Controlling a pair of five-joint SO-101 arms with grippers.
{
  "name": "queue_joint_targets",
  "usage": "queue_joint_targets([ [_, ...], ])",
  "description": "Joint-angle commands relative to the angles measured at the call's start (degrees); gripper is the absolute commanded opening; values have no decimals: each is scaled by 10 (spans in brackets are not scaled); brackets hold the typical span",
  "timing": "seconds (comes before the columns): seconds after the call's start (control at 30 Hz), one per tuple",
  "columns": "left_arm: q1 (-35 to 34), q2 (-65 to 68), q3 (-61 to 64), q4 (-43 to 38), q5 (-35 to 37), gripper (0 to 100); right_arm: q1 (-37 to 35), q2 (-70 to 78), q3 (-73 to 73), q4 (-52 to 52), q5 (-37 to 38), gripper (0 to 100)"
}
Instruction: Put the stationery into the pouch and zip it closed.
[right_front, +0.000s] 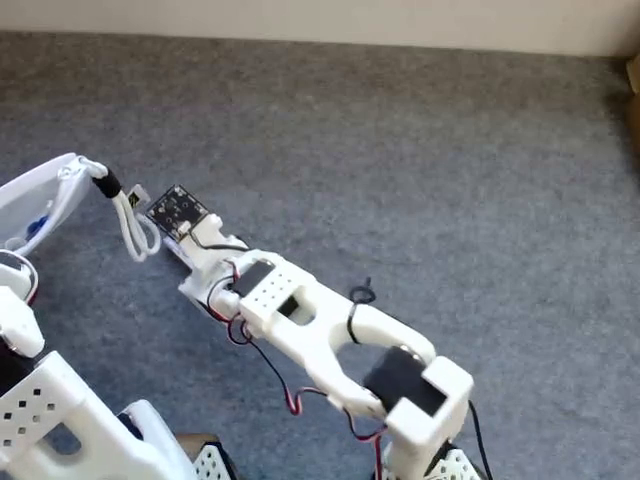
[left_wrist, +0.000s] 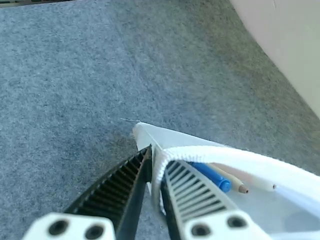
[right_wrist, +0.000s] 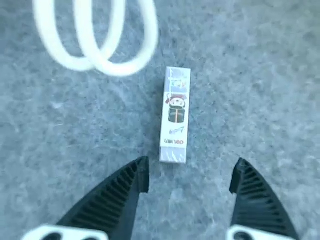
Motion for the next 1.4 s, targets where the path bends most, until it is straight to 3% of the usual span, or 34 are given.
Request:
queue_joint_targets([
  [0.0,15,-16,-33,-18,4,7,-2,18,-60,-11,-5,249],
  [0.3,15,-16,-32,-15,4,7,5,103,-119,-11,-4,240],
  [0.63,15,-16,-31,-15,4,7,16,120,-123,-11,-1,3],
  [0.9,15,-16,-31,-15,4,7,37,117,-118,1,-1,5],
  [1.17,16,-16,-31,-15,4,7,75,8,-97,143,-1,5],
  [1.37,51,-16,-31,-15,4,8,125,-97,-29,185,-1,5],
])
